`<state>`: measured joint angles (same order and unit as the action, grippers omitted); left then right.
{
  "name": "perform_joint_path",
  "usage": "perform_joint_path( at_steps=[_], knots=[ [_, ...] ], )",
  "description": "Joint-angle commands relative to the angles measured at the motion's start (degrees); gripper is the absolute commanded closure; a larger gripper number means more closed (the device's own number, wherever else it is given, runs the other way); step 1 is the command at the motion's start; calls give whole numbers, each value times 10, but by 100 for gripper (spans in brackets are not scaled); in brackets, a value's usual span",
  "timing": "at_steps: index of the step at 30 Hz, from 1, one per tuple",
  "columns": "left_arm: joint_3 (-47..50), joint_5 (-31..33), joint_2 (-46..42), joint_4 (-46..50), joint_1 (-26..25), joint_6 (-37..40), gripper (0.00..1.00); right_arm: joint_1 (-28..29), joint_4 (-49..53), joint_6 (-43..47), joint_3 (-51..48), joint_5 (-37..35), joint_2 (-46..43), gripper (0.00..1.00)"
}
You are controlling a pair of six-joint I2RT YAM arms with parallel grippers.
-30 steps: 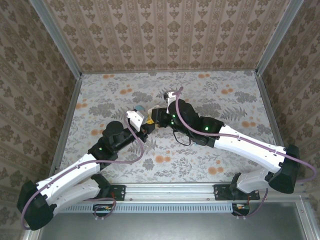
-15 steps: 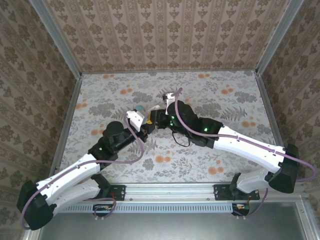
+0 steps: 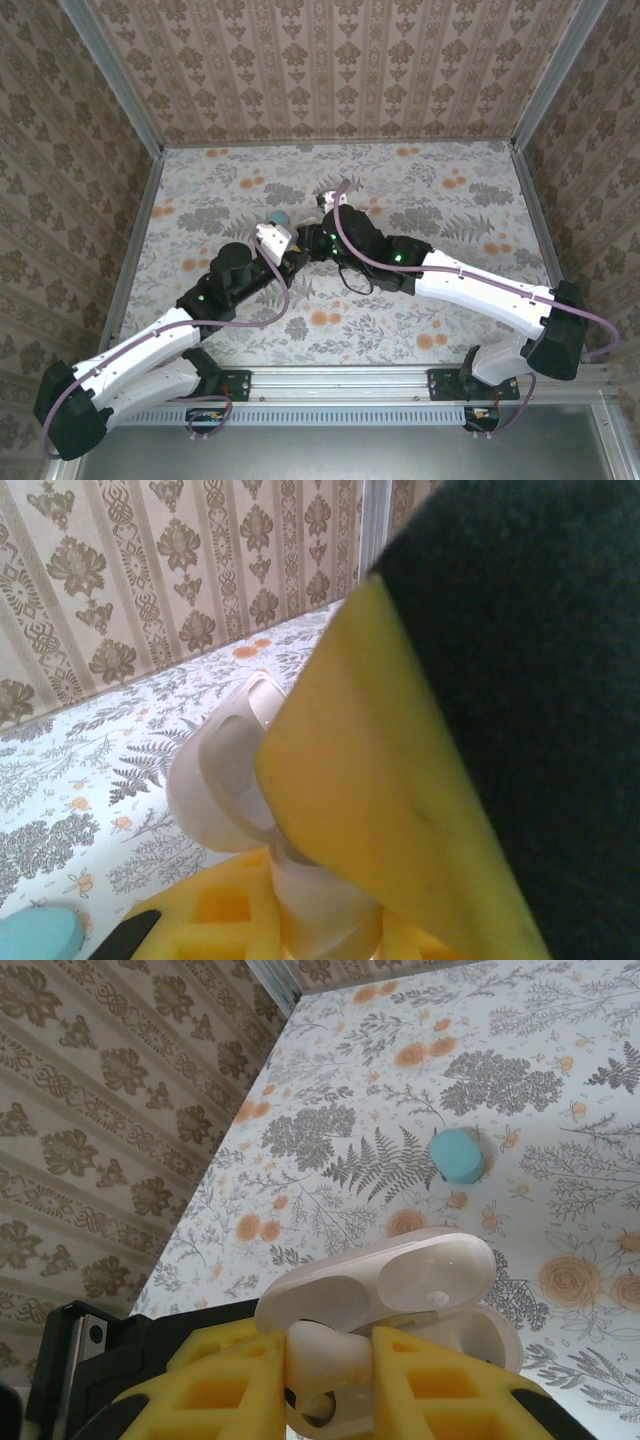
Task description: Insert wireless bluetooth earbuds into charging case
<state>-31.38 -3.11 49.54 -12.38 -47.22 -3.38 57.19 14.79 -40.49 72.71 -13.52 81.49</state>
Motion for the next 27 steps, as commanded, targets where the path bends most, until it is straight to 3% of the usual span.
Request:
perform_joint_path(
  at_steps=[1, 27],
  knots=[
    [-19, -7, -12, -65, -5, -3, 100, 13, 34, 10, 10, 22, 16, 75],
    [-10, -10, -23, -66, -5, -4, 100, 13, 100, -9, 63, -1, 24, 56]
  ],
)
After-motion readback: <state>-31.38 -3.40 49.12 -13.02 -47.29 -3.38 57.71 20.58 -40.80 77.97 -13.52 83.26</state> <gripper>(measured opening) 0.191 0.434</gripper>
